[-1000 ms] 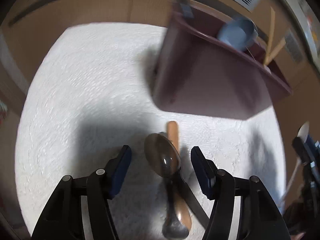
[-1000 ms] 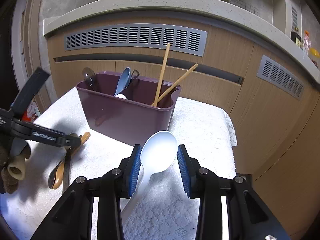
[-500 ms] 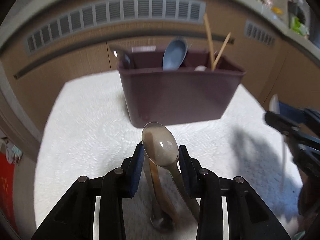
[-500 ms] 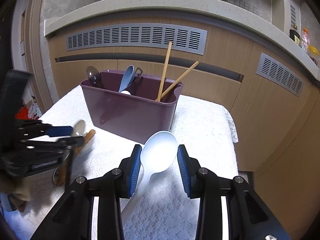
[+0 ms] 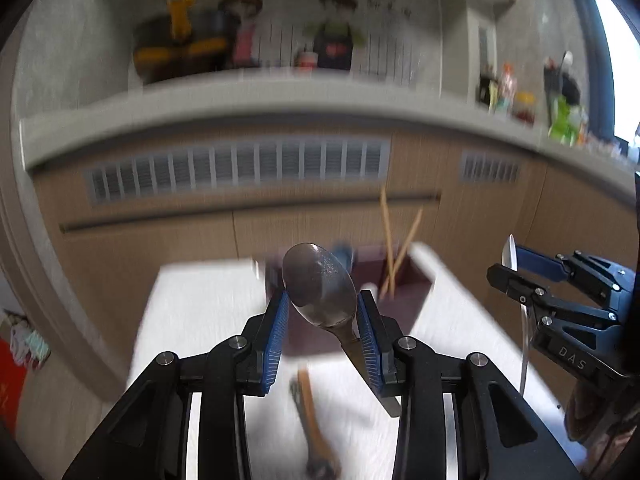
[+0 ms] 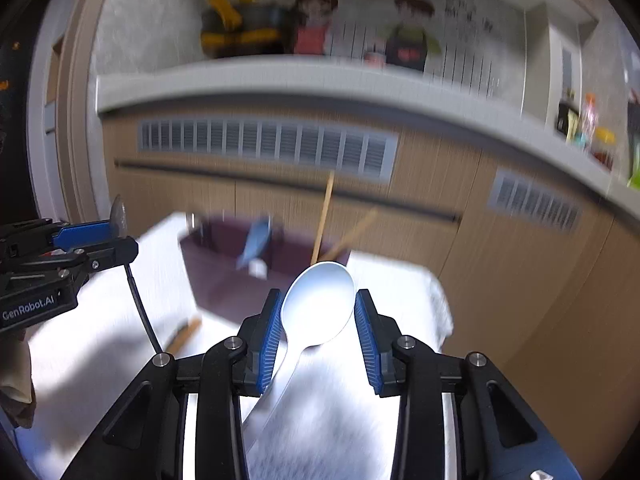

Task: Organize utensils
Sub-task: 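Bring the black-handled spoon with the left tool above the maroon caddy while the right tool brings the white spoon, then open the left tool over the caddy while the right tool opens to drop the white spoon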

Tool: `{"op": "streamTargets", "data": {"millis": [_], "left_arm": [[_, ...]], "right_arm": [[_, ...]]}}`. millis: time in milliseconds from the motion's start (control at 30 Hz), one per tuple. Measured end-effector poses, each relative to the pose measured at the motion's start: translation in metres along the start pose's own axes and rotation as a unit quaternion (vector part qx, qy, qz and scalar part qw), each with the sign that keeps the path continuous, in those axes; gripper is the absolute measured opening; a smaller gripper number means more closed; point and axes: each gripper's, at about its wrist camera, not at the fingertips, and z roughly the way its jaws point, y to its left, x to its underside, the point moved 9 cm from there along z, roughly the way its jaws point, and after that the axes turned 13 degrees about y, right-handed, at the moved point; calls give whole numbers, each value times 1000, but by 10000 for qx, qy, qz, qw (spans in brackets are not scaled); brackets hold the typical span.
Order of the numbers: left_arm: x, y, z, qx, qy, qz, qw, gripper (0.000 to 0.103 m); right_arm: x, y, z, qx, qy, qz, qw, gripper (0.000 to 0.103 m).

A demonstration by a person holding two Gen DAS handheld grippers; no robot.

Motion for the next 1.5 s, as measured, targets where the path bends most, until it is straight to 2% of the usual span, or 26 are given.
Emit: {"op": "streamTargets", "data": {"millis": [100, 233, 367, 500, 633, 833, 1067, 1200, 1267, 1300, 1400, 1500], "left_arm": [[-48, 0, -30, -12, -505, 168, 9986, 36], [-104, 4, -52, -345, -1083, 417, 9926, 36], [-128, 14, -44, -447, -1185, 427, 9910, 36], [-132, 23, -14, -528, -1028, 395, 9925, 36], [-124, 31, 25, -547, -790, 309, 9949, 36], [-102, 30, 78, -441, -278, 302, 9982, 36], [-76, 19, 115, -306, 175, 356, 9987, 36], [-62, 9, 129, -144, 438, 387, 9982, 37], [-55, 3, 135, -21, 601, 418, 9973, 37], [-52, 1, 137, 24, 679, 424, 9968, 37], [-45, -2, 139, 142, 820, 352, 9959, 37], [-46, 7, 134, 241, 853, 33, 9961, 37]], "right_arm": [[-46, -10, -34, 95, -695, 7, 9975, 33], [-111, -20, -75, 371, -1688, -31, 9849, 33], [-144, -16, -77, 609, -2075, -167, 9762, 34], [-151, -9, -49, 672, -1983, -227, 9776, 34], [-142, -6, -15, 591, -1867, -262, 9803, 34], [-118, -7, 51, 463, -1297, -205, 9903, 34], [-91, -12, 100, 307, -730, -40, 9969, 34], [-75, -5, 117, 93, -473, -110, 9988, 36], [-68, -2, 123, -54, -266, -137, 9995, 51], [-65, -1, 125, -65, -204, -145, 9997, 53], [-59, -1, 121, 91, -221, -237, 9994, 54], [-57, -4, 112, 132, -269, -246, 9992, 54]]}}
